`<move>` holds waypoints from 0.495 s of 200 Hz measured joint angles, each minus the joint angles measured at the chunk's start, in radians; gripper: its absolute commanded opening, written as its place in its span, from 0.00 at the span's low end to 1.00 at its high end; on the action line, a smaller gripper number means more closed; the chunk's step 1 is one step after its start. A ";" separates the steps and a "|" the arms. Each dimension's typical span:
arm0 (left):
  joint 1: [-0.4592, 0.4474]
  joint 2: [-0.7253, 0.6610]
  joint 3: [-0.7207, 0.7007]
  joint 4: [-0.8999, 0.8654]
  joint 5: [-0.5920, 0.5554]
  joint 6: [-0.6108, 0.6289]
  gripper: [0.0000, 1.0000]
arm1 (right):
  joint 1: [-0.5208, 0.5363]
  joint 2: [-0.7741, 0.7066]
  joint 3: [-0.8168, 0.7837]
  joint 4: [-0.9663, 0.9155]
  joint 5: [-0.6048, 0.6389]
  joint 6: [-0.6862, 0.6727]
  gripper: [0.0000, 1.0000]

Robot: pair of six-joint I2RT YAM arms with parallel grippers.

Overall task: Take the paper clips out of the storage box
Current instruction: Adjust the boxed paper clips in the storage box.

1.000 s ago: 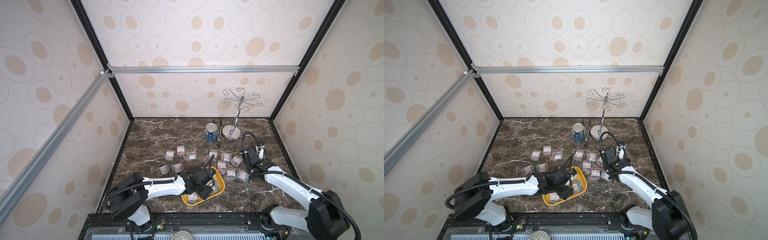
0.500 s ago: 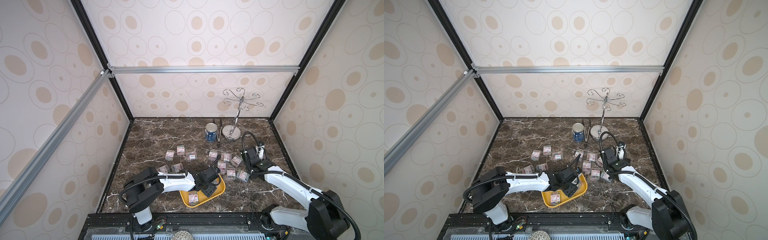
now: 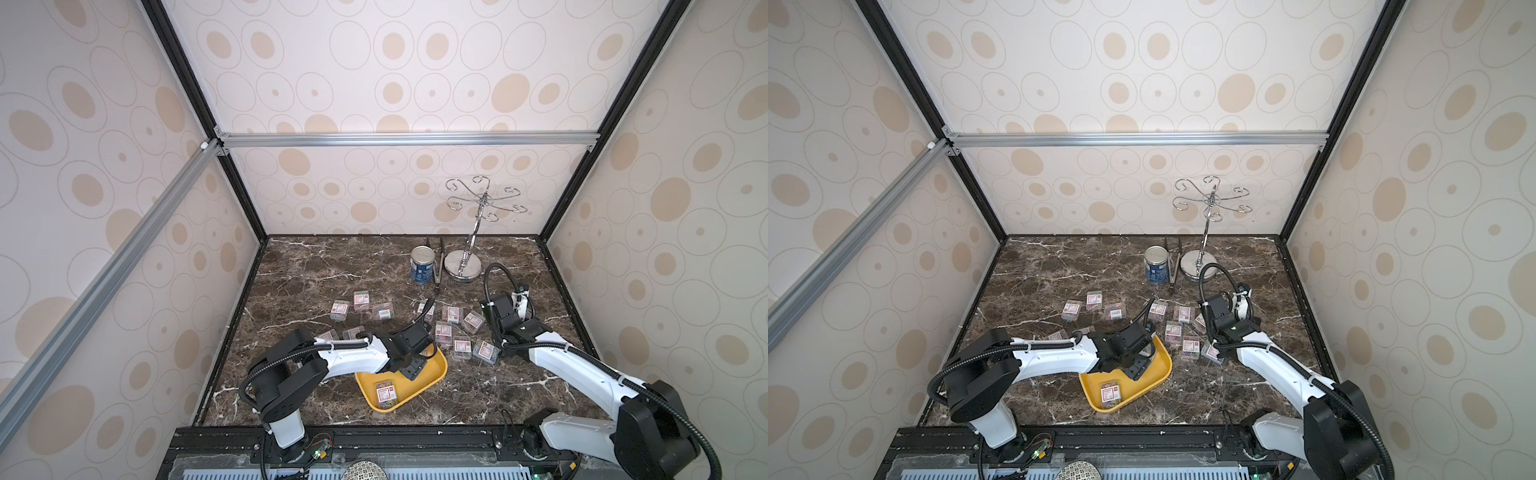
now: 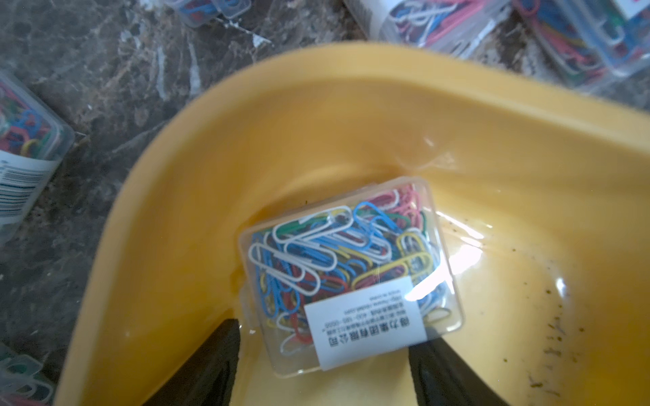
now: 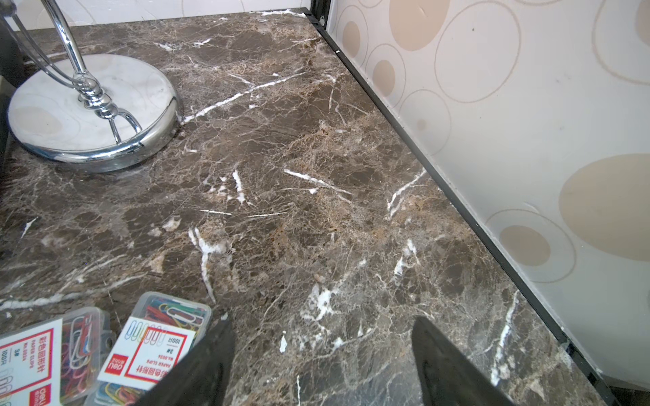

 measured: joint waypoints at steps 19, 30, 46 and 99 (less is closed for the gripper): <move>0.006 -0.005 0.000 -0.009 -0.016 -0.006 0.72 | 0.000 0.000 0.000 0.000 0.000 0.000 0.81; 0.010 -0.012 0.000 -0.018 -0.024 -0.008 0.72 | 0.000 0.000 0.000 0.000 0.000 0.000 0.81; 0.014 -0.030 0.000 -0.027 -0.032 -0.011 0.73 | 0.000 -0.002 0.000 0.000 0.000 0.000 0.81; 0.021 -0.091 0.000 -0.032 -0.022 -0.017 0.81 | 0.000 0.005 0.002 -0.001 0.006 0.001 0.81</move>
